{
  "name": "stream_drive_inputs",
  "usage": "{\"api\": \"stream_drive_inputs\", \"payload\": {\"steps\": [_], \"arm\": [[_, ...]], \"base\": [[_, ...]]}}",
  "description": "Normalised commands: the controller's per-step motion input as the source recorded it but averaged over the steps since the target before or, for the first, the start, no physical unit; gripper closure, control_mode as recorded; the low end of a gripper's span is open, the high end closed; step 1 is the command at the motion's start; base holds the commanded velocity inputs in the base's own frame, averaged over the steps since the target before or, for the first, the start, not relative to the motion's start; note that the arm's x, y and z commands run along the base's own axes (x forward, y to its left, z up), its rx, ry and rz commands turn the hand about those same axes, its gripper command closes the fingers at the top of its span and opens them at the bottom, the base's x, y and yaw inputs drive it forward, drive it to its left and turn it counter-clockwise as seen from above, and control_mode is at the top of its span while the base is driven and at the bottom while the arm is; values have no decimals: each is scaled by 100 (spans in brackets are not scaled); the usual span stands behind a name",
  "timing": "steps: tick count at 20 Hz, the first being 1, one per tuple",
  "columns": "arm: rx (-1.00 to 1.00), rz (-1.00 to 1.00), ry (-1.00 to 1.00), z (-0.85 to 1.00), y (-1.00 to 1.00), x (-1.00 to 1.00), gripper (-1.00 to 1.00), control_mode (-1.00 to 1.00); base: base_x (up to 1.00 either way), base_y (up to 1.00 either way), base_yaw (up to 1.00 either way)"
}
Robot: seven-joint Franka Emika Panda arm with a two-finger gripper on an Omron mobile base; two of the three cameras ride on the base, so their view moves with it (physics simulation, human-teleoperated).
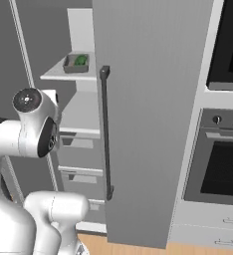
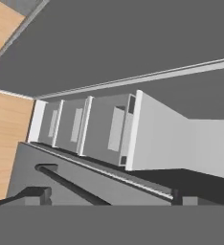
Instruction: Take the meat container that has the chicken drumstick and place it on the second highest rack of the freezer. Then take the vegetable container that has the carrot and broccoli and place it on the highest rack of the freezer.
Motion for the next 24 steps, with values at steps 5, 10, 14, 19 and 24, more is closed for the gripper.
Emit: {"api": "stream_drive_inputs", "payload": {"steps": [5, 10, 14, 19, 24], "arm": [[0, 0, 0, 0, 0, 0, -100, 100], [0, 0, 0, 0, 0, 0, -100, 100], [0, 0, 0, 0, 0, 0, -100, 100], [0, 0, 0, 0, 0, 0, -100, 100], [0, 0, 0, 0, 0, 0, -100, 100]], "base": [[-31, -35, -7], [13, -91, -16], [43, -100, -6], [39, -100, -17], [40, -100, -18]]}}
